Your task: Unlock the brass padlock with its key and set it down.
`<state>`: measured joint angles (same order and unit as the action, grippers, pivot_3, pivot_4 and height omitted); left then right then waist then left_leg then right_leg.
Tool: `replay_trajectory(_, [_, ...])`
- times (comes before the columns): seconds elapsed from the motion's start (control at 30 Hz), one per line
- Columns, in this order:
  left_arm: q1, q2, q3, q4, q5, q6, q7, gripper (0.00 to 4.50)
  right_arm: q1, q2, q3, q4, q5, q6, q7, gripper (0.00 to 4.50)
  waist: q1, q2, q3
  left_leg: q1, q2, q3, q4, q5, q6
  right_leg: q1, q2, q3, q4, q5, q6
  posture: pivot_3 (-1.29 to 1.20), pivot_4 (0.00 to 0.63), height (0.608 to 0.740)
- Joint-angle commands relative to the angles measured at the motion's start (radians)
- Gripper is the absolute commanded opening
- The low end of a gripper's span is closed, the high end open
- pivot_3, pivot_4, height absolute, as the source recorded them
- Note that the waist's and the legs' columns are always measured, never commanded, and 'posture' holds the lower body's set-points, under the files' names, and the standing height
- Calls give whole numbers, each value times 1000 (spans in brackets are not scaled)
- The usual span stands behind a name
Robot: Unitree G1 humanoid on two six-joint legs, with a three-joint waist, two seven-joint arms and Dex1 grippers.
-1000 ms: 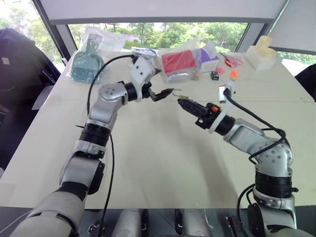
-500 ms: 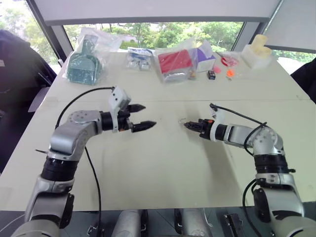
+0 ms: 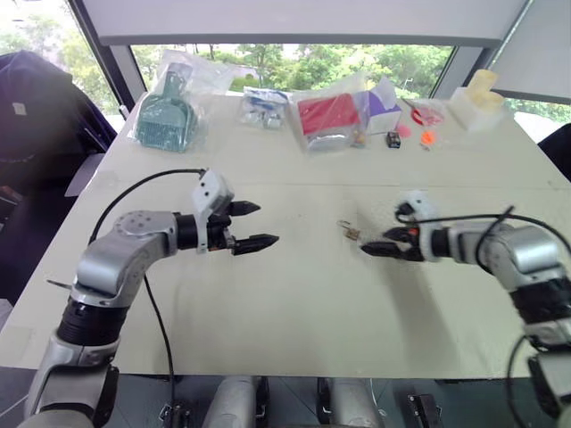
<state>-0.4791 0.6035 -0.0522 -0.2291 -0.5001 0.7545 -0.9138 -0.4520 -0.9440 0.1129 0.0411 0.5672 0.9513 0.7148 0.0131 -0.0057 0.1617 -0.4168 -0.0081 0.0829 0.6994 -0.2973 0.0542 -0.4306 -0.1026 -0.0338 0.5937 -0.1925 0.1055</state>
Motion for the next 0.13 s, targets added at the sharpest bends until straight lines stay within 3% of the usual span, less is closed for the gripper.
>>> replay_trajectory(0.03, [12, -3, 20, -30, -24, -2, 8, 4500, 167, -62, -179, -197, 8, -72, 33, 4418, -1, 0, 0, 0, 0, 0, 0, 0, 0, -1, 0, 0, 0, 0, 0, 0, 150, 740])
replay_trajectory(0.13, [11, -14, 2, -33, -24, 14, 23, 4500, 338, 27, -408, -356, 144, -39, 7, 4418, 0, 0, 0, 0, 3, 0, -1, 0, -1, -2, 0, 0, 1, 0, 0, 0, 150, 740])
